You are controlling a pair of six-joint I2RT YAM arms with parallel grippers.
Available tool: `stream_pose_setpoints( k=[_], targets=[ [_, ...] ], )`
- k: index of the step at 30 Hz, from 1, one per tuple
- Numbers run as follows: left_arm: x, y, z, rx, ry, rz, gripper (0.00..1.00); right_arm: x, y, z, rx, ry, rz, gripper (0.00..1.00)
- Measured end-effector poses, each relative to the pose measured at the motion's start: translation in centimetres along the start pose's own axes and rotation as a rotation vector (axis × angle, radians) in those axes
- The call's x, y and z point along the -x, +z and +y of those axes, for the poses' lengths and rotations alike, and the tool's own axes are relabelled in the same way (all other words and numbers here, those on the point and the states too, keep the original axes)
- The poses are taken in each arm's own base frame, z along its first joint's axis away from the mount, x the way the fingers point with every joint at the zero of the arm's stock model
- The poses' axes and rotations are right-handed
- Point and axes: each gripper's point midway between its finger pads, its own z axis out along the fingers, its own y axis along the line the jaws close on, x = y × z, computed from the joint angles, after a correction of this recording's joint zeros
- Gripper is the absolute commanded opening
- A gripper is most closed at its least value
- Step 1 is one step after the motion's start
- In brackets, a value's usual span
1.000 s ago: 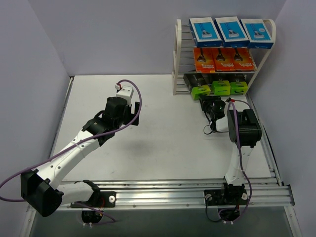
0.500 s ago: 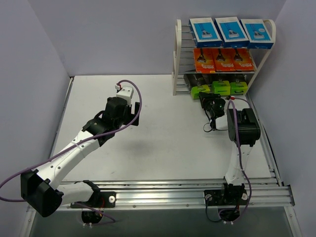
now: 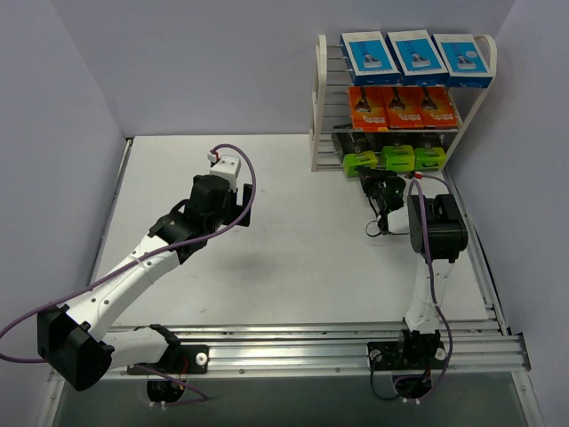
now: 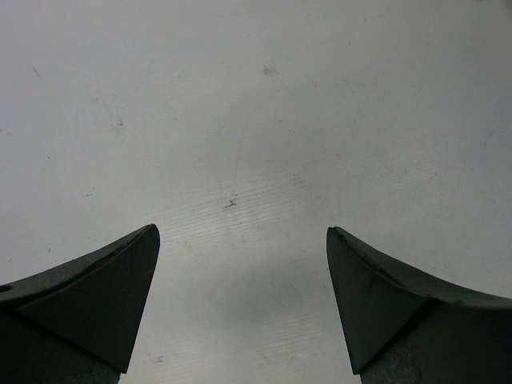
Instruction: Place and organize the shaving razors onto the shelf
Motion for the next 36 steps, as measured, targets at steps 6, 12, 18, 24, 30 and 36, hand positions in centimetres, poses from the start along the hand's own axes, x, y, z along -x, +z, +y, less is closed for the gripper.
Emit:
stream_pose_setpoints(
  k=[6,12,18,24,30,36],
  targets=[
    [0.0,0.0,0.0,0.000,0.000,0.000,0.94,-0.1,0.3,-0.7,-0.015,0.019,0.002,0.00],
    [0.0,0.0,0.0,0.001,0.001,0.000,0.94,0.2,0.9,-0.2,-0.009,0.046,-0.012,0.00],
    [0.0,0.0,0.0,0.003,0.001,0.000,0.94,1.3,1.2,0.5,0.008,0.084,-0.074,0.00],
    [0.0,0.0,0.0,0.002,0.001,0.001,0.94,3.0,1.2,0.4,0.010,0.119,-0.196,0.00],
    [-0.2,0.1,-0.2,-0.001,0.006,0.006,0.94,3.3,0.4,-1.3,-0.033,0.124,-0.245,0.19],
    [-0.2,0.1,-0.2,-0.002,0.006,0.006,0.94,3.0,0.4,-1.2,-0.026,0.100,-0.199,0.41]
  ],
)
